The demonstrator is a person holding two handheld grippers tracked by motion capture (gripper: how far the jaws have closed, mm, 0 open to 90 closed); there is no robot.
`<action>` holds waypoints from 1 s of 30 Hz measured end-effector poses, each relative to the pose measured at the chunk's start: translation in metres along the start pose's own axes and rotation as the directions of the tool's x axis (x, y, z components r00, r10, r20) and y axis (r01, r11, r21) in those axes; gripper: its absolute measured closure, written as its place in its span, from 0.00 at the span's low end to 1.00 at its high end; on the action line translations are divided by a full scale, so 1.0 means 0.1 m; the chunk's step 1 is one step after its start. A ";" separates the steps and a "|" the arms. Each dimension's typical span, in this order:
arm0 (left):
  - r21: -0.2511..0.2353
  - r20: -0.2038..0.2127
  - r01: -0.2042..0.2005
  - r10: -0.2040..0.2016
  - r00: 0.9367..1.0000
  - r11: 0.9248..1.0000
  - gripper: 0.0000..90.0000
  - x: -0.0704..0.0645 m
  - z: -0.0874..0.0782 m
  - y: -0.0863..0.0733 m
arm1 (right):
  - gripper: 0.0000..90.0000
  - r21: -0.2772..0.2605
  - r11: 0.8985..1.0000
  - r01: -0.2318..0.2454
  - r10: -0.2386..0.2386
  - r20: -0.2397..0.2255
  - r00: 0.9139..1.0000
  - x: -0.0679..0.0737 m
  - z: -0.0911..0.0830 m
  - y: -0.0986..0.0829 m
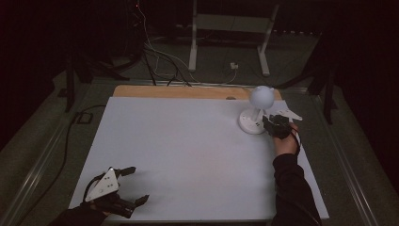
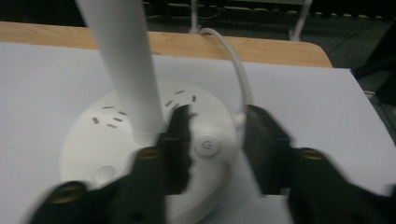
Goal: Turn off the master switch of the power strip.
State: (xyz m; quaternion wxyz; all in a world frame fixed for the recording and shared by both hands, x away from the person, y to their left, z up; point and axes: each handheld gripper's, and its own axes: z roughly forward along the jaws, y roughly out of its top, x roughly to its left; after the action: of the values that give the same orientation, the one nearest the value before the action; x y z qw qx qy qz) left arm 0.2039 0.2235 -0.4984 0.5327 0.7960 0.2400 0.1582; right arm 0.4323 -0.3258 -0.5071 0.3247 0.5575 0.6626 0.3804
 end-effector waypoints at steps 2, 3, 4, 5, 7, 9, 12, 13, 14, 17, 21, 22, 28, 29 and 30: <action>-0.001 -0.001 0.000 0.000 1.000 1.000 0.00 0.00 0.00 0.00 | 0.48 0.005 1.000 0.003 -0.003 -0.038 0.999 0.00 -0.03 0.01; -0.001 -0.001 0.001 -0.001 1.000 1.000 0.00 0.00 0.00 0.00 | 0.48 0.005 1.000 0.003 -0.003 -0.038 0.999 0.00 -0.03 0.01; -0.001 -0.002 0.001 -0.001 1.000 1.000 0.00 0.00 0.00 0.00 | 0.38 0.010 1.000 0.004 -0.004 -0.049 0.999 0.00 -0.04 0.02; -0.001 -0.002 0.001 -0.001 1.000 1.000 0.00 0.00 0.00 0.00 | 0.32 0.010 1.000 0.013 -0.013 -0.056 0.998 0.00 -0.06 0.01; -0.001 -0.001 0.001 -0.001 1.000 1.000 0.00 0.00 0.00 0.00 | 0.20 0.010 1.000 0.001 -0.001 -0.084 0.996 -0.01 -0.08 0.01; -0.001 -0.001 0.002 -0.002 1.000 1.000 0.00 0.00 0.00 0.00 | 0.16 0.010 1.000 -0.013 0.014 -0.121 0.993 -0.02 -0.12 0.01; -0.002 0.001 0.004 -0.004 1.000 1.000 0.00 0.00 0.00 0.00 | 0.10 0.005 0.999 -0.051 0.051 -0.181 0.982 -0.03 -0.20 0.01; -0.003 0.001 0.003 -0.003 1.000 1.000 0.00 0.00 0.00 0.00 | 0.09 0.001 0.998 -0.056 0.055 -0.198 0.979 -0.04 -0.22 0.02; -0.002 0.000 0.002 -0.002 1.000 1.000 0.00 0.00 0.00 0.00 | 0.09 0.005 0.999 -0.049 0.049 -0.217 0.975 -0.04 -0.24 0.02; -0.002 0.000 0.003 -0.003 1.000 1.000 0.00 0.00 0.00 0.00 | 0.01 0.004 0.998 -0.062 0.061 -0.265 0.962 -0.05 -0.32 0.04; -0.003 0.000 0.004 -0.004 1.000 1.000 0.00 0.00 0.00 0.00 | 0.01 0.003 0.999 -0.047 0.046 -0.284 0.958 0.00 -0.41 0.06; -0.003 0.000 0.004 -0.004 1.000 1.000 0.00 0.00 0.00 0.00 | 0.01 0.001 0.999 -0.041 0.040 -0.288 0.957 0.01 -0.43 0.06; -0.005 0.002 0.003 -0.003 1.000 1.000 0.00 0.00 0.00 0.00 | 0.01 -0.011 1.000 -0.005 0.001 -0.330 0.944 0.14 -0.56 0.05; -0.003 0.001 0.002 -0.002 1.000 1.000 0.00 0.00 0.00 0.00 | 0.01 -0.010 1.000 -0.004 0.001 -0.345 0.939 0.16 -0.58 0.05; -0.004 0.002 0.002 -0.002 1.000 1.000 0.00 0.00 0.00 0.00 | 0.01 -0.007 1.000 -0.001 -0.002 -0.351 0.937 0.18 -0.60 0.05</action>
State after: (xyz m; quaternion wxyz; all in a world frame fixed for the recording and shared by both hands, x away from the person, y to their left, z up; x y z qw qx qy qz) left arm 0.2040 0.2239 -0.4984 0.5346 0.7949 0.2400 0.1573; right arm 0.3803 -0.3159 -0.4722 0.2035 0.4795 0.7087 0.4758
